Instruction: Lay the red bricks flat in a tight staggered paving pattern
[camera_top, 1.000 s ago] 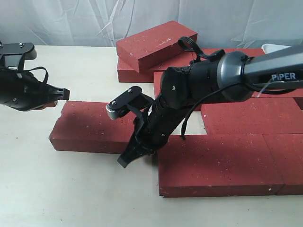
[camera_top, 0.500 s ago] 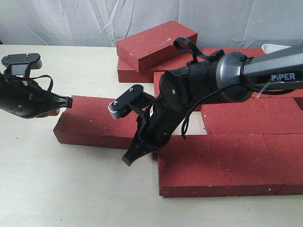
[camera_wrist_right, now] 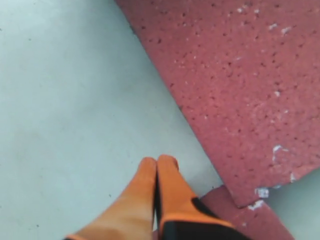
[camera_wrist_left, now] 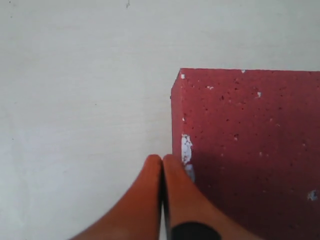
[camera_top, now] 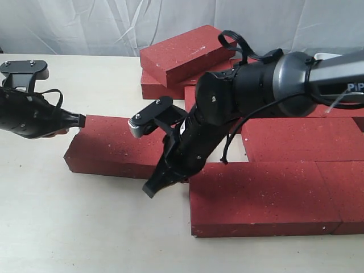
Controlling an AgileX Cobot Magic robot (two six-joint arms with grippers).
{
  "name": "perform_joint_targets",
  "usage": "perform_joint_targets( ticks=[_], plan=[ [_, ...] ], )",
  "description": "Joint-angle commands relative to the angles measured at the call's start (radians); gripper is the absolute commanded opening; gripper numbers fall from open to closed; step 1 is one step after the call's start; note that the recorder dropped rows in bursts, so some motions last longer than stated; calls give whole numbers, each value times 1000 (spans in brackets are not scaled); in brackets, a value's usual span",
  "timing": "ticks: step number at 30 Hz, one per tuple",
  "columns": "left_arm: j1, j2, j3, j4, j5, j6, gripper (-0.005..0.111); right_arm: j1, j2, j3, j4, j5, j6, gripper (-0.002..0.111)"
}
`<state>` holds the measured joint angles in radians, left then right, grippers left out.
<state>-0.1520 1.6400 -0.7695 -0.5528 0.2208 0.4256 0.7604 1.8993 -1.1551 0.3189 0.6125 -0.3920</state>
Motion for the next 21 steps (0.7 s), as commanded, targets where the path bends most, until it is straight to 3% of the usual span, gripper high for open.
perform_joint_targets(
  ticks=[1,8,17,21],
  plan=[
    [12,2,2,28,-21,-3,0,-4,49,-4,-26,-29,-8,-1],
    [79,11,2,22,-18,-6,0,-4,65,-4,-57,-59,-8,-1],
    [79,140,2,0,-7,-6,0,-4,65,-4,-95,-74,28,-1],
    [47,194,2,-6,0,1,0,-4,65,-4,-150,-75,79,-1]
  ],
)
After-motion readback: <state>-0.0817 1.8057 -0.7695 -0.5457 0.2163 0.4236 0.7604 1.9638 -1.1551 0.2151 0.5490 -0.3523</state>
